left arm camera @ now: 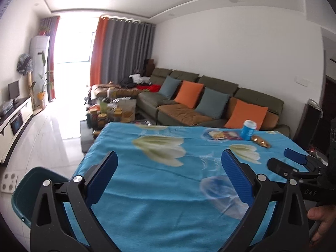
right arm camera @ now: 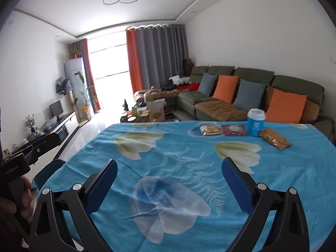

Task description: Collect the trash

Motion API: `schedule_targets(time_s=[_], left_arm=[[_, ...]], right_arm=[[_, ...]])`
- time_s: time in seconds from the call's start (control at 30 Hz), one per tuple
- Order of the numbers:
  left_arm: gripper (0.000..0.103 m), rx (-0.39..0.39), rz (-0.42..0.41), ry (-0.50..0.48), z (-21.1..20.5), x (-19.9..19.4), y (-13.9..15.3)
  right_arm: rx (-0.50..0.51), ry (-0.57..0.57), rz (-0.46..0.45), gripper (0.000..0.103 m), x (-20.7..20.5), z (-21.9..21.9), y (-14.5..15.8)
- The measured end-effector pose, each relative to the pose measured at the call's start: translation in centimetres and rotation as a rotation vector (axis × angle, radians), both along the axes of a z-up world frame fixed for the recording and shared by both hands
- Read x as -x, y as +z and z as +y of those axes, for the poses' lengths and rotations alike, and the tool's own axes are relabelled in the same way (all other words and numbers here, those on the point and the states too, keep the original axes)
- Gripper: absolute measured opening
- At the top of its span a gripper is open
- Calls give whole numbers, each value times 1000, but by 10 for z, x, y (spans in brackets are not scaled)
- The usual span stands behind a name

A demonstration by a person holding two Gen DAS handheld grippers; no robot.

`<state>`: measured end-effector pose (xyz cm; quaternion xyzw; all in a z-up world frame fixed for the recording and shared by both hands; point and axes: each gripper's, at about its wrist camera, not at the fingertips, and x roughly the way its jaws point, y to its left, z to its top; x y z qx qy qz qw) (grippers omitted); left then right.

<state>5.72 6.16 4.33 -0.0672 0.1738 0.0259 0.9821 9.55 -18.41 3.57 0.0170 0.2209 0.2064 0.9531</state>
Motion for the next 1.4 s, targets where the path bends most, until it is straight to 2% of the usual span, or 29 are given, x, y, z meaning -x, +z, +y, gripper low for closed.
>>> schedule_targets(time_s=[0.1,0.3,0.63,0.83,1.4], left_arm=[[97,-33,-41,-15,-15,6,4],[97,-77,-133,-33,-33,25,11],[97,-54,-215,-14,-36,53,10],[97,-43,-251,10,-30,72,5],[97,-55,-251,-9,-31,87,-2]], right_arm=[[34,-34,-59,96,11,-2,4],[35,-67,-154,96,37,-2,9],[31,-120,-274,96,76,0,12],[32,-138,-293,96,86,-1,9],[39,-148,-288,96,97,2,2]])
